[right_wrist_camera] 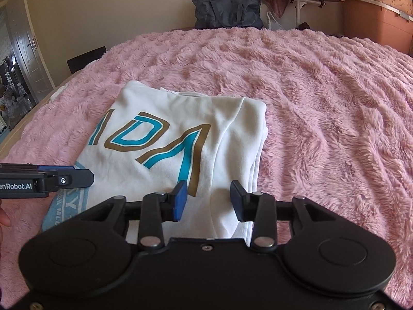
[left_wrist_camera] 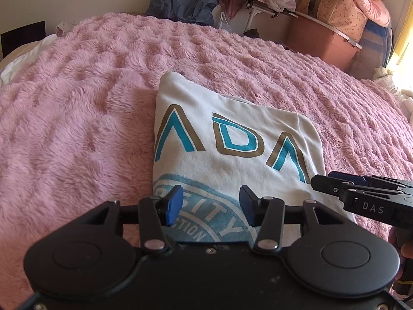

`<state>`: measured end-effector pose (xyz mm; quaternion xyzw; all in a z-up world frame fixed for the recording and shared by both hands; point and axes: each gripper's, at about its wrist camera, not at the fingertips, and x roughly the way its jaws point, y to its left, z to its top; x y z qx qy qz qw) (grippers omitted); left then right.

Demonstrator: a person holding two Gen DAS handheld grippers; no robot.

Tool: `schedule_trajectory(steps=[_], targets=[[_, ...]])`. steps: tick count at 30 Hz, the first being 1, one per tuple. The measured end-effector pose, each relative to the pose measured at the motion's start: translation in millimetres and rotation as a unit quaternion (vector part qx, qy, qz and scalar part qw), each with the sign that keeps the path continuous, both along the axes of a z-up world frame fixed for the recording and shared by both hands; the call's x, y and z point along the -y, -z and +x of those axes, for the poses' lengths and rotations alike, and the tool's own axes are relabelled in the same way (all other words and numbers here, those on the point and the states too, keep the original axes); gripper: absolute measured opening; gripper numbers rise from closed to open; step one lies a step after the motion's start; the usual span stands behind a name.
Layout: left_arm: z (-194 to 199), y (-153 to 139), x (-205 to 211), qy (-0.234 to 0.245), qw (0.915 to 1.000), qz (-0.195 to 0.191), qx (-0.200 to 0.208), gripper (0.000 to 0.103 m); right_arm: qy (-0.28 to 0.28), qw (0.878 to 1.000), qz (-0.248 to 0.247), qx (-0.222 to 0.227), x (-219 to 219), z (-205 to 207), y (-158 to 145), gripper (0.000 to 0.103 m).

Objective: Fold small clothes

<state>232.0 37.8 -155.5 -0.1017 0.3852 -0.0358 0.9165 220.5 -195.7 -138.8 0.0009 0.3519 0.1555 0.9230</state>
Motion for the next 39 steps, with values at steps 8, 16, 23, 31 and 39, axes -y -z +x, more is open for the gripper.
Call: schedule_trajectory(steps=[8, 16, 23, 31, 39], targets=[[-66, -42, 11, -0.046, 0.9984, 0.031, -0.008, 0.053, 0.024, 0.999, -0.039, 0.028, -13, -63, -42, 0.059], [-121, -51, 23, -0.066, 0.9956, 0.056, -0.037, 0.055, 0.031, 0.999, -0.013, 0.008, -16, -127, -59, 0.066], [-161, -56, 32, -0.073, 0.9939, 0.068, -0.047, 0.056, 0.036, 0.999, -0.017, 0.006, -16, -169, -62, 0.067], [-183, -62, 42, -0.068, 0.9938, 0.07, -0.053, 0.057, 0.031, 0.999, -0.023, 0.012, -19, -194, -70, 0.073], [-189, -64, 42, -0.076, 0.9925, 0.078, -0.054, 0.057, 0.02, 0.999, -0.033, 0.028, -28, -205, -80, 0.077]])
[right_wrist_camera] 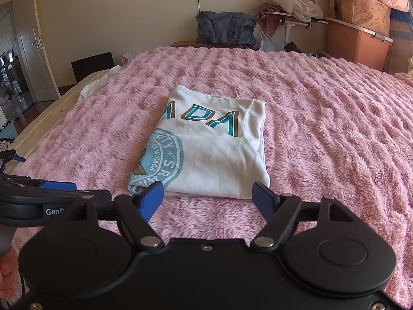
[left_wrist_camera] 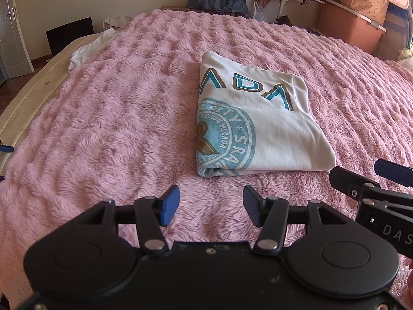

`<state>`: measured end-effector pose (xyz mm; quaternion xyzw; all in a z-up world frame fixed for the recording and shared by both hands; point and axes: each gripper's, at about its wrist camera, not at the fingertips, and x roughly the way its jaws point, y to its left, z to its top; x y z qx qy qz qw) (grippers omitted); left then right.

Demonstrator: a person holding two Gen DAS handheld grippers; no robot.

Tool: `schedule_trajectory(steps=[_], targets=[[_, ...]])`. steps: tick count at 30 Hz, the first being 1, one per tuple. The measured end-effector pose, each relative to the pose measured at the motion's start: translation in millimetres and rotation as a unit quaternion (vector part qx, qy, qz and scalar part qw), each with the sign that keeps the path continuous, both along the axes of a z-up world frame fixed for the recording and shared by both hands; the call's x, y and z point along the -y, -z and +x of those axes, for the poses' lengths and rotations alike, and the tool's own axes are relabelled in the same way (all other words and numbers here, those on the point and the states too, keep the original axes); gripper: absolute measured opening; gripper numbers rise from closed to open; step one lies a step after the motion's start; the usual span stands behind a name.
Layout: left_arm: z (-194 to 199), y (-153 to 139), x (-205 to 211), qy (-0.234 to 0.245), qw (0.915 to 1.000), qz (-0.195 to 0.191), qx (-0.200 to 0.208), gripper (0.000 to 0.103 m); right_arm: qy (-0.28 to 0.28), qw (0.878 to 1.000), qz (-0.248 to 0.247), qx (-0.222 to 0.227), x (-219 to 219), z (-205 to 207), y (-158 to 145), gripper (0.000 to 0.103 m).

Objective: Fold small clothes

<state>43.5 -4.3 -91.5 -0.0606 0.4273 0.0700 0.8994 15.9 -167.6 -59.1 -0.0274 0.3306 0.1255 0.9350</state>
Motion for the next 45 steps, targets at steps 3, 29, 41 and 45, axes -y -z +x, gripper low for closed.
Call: schedule_trajectory(steps=[3, 29, 41, 45], targets=[[0.5, 0.6, 0.6, -0.001, 1.0, 0.004, -0.003, 0.058, 0.0, 1.0, 0.0, -0.002, 0.0, 0.7, 0.3, 0.077], [8.0, 6.3, 1.4, 0.002, 0.9998, 0.015, -0.015, 0.059, 0.002, 1.0, -0.001, -0.013, -0.4, 5.9, 6.8, 0.079], [8.1, 7.1, 1.2, 0.002, 0.9997, 0.017, -0.015, 0.059, 0.003, 1.0, -0.004, -0.013, -1.0, 6.5, 7.9, 0.081], [7.9, 6.8, 1.3, 0.001, 0.9997, 0.017, -0.015, 0.059, 0.002, 1.0, -0.005, -0.014, -0.2, 5.9, 9.5, 0.081]])
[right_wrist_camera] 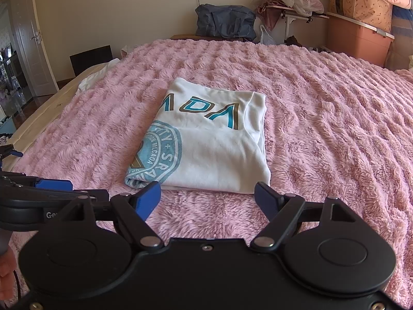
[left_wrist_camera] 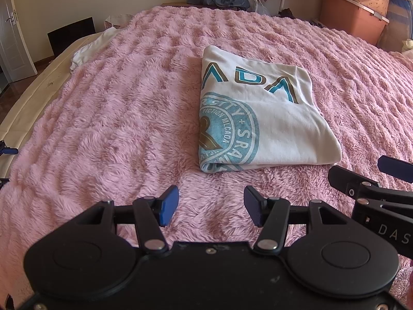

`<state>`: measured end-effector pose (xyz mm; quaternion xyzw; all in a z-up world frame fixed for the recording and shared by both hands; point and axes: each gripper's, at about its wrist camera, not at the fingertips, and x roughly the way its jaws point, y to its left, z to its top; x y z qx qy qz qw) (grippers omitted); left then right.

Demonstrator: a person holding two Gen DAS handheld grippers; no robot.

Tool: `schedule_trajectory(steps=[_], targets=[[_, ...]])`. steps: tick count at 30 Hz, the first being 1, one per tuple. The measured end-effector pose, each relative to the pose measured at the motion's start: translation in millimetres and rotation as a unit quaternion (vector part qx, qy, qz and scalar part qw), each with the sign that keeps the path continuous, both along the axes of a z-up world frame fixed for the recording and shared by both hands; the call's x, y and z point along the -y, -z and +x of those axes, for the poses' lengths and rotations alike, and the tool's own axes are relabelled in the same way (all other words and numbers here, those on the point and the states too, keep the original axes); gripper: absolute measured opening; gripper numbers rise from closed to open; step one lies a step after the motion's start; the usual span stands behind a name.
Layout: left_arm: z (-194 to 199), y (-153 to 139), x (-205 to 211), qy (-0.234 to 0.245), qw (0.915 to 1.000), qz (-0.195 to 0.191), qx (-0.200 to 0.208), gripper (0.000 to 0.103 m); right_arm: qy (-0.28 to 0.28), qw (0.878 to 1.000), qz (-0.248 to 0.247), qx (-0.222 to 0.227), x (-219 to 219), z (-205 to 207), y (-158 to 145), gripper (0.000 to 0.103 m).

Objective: Fold small clothes

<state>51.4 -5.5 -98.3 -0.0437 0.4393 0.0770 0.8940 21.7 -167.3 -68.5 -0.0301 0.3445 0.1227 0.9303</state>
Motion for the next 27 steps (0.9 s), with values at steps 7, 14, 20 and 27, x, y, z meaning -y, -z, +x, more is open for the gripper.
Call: schedule_trajectory(steps=[7, 14, 20, 27], targets=[[-1.1, -0.3, 1.8, 0.002, 1.0, 0.0, -0.001, 0.059, 0.001, 1.0, -0.001, 0.0, -0.4, -0.3, -0.3, 0.081], [-0.2, 0.3, 1.8, 0.0, 1.0, 0.001, -0.003, 0.059, 0.002, 1.0, -0.001, 0.0, 1.3, -0.5, -0.9, 0.082], [0.4, 1.2, 0.9, 0.001, 1.0, -0.002, -0.005, 0.059, 0.004, 1.0, -0.003, -0.002, 1.2, 0.0, -0.7, 0.082], [2.8, 2.8, 0.9, 0.001, 1.0, -0.003, -0.009, 0.06, 0.005, 1.0, -0.004, -0.004, 1.0, 0.7, 0.3, 0.082]])
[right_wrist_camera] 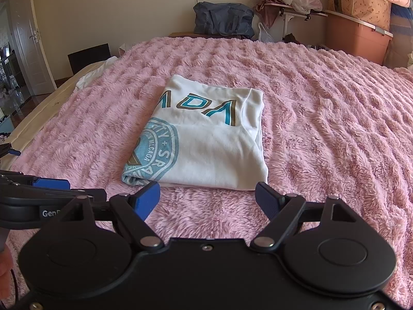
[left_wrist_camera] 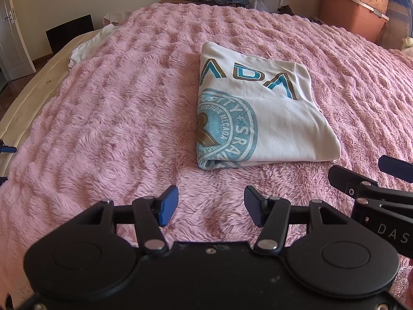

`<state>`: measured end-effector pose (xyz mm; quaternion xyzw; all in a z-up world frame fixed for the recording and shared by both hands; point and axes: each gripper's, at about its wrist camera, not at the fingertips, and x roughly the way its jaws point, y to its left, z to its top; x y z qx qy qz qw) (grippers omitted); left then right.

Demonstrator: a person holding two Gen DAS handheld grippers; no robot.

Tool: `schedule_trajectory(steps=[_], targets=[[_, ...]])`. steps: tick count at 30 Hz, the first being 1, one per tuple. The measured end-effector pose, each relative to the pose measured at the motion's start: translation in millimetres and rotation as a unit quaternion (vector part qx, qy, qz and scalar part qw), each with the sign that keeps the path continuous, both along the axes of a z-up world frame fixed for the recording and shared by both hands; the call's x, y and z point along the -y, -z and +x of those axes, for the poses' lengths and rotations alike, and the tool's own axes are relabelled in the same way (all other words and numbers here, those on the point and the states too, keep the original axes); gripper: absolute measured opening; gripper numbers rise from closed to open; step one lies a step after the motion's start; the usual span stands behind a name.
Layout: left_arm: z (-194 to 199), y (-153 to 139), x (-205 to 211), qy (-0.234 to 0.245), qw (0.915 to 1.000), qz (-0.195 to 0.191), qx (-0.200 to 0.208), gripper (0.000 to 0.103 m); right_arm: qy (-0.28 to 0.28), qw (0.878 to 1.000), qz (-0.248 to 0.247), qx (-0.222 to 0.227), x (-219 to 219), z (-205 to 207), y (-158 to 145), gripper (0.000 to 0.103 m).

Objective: Fold small clothes

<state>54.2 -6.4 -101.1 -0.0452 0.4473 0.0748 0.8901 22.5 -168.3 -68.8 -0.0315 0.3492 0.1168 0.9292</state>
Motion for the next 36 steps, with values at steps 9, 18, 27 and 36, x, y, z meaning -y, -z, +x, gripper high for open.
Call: schedule_trajectory(steps=[9, 18, 27, 36], targets=[[1.0, 1.9, -1.0, 0.0, 1.0, -0.005, -0.005, 0.06, 0.0, 1.0, 0.0, -0.001, 0.2, 0.9, 1.3, 0.082], [2.9, 3.3, -1.7, 0.003, 0.9999, -0.01, -0.007, 0.06, 0.0, 1.0, -0.003, -0.003, 0.4, 1.9, 3.2, 0.083], [3.7, 3.4, -0.8, 0.006, 0.9999, -0.009, -0.006, 0.06, -0.001, 1.0, -0.003, -0.002, 0.1, 2.5, 2.3, 0.083], [3.8, 2.3, -1.0, 0.001, 1.0, -0.006, -0.004, 0.061, -0.001, 1.0, -0.003, -0.003, -0.4, 2.5, 2.1, 0.083]])
